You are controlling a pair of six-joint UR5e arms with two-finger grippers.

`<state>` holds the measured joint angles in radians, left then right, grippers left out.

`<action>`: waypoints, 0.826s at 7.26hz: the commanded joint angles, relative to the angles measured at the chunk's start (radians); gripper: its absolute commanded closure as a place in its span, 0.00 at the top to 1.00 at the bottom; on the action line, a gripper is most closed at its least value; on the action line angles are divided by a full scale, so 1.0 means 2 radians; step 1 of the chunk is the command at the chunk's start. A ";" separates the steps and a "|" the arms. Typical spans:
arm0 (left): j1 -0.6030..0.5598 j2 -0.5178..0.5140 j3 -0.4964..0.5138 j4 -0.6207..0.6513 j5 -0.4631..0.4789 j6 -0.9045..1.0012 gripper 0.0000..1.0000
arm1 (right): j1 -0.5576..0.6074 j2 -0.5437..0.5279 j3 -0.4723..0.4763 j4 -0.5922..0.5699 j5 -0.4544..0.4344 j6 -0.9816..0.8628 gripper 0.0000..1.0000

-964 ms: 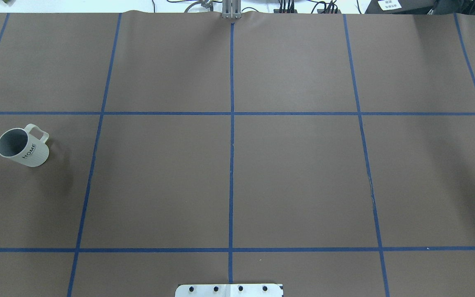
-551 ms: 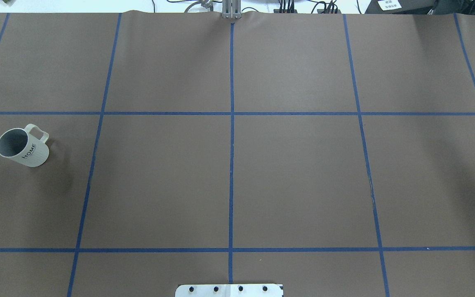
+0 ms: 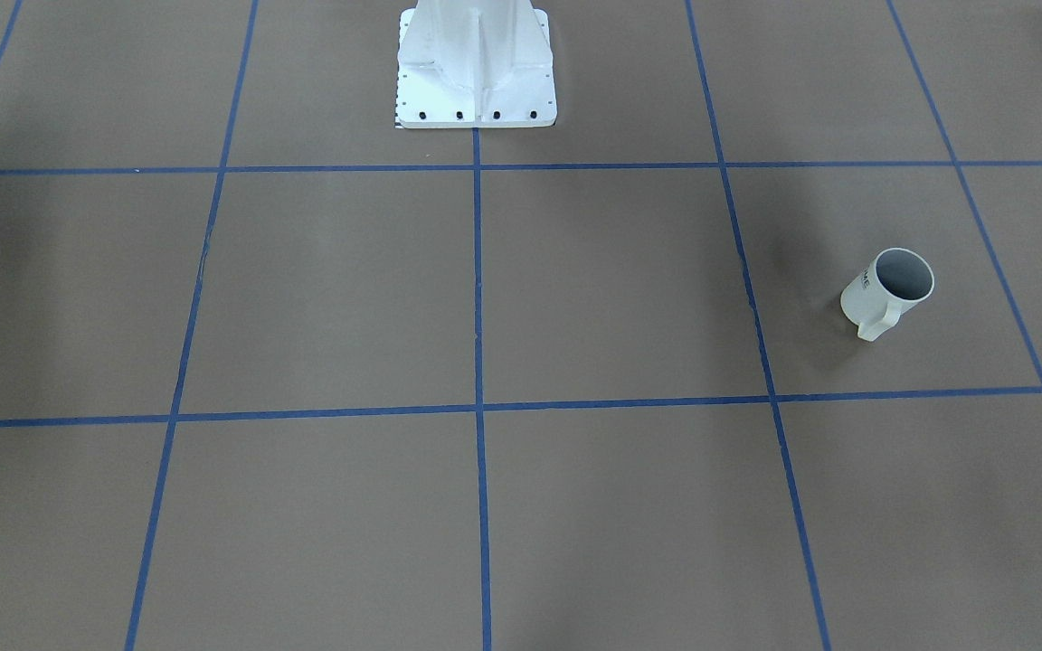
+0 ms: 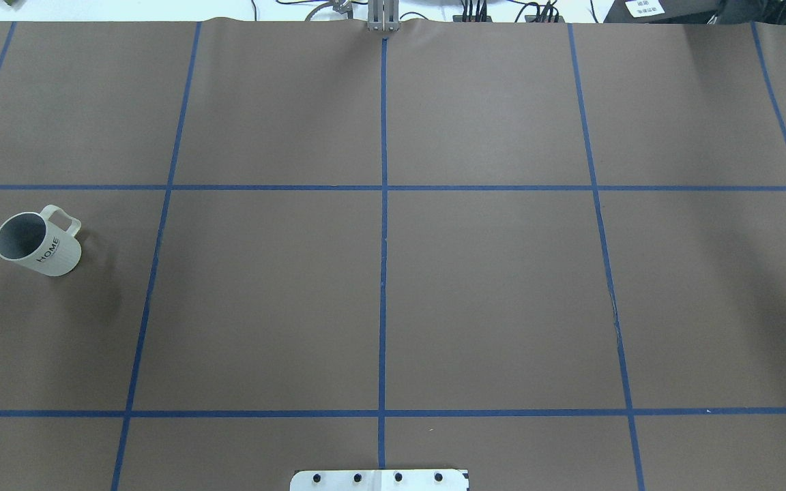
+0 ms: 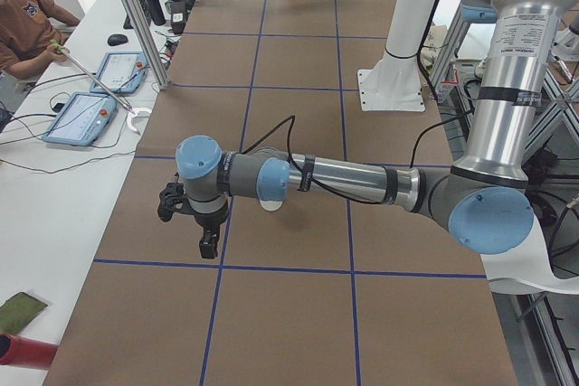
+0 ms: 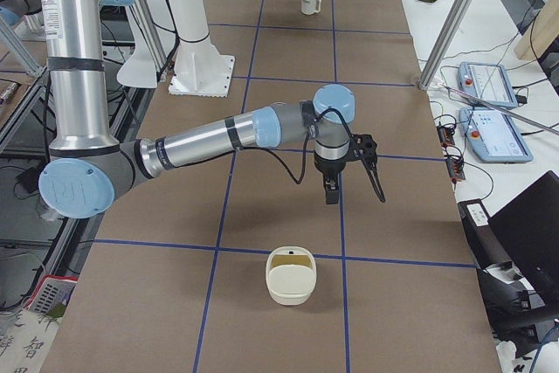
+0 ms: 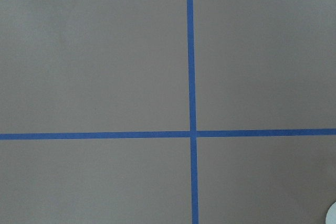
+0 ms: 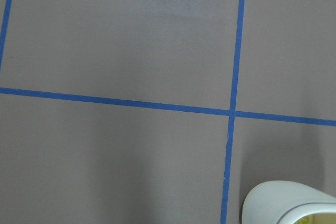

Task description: Left arm hands cup to right arm to dump lemon

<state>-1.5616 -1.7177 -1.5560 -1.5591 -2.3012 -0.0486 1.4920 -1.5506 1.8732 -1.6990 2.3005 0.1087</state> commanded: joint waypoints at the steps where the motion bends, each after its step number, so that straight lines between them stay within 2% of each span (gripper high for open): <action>1: 0.002 0.000 0.000 0.000 -0.001 0.004 1.00 | 0.000 -0.002 0.001 0.000 -0.004 0.000 1.00; 4: 0.002 0.004 0.012 0.003 -0.002 0.004 1.00 | 0.000 -0.023 -0.004 0.000 -0.002 -0.007 1.00; 6: 0.002 0.005 0.041 -0.001 -0.052 0.004 1.00 | 0.000 -0.033 -0.014 0.003 0.003 -0.007 1.00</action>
<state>-1.5585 -1.7099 -1.5011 -1.5580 -2.3511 -0.0401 1.4912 -1.6007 1.8552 -1.6951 2.3019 0.0960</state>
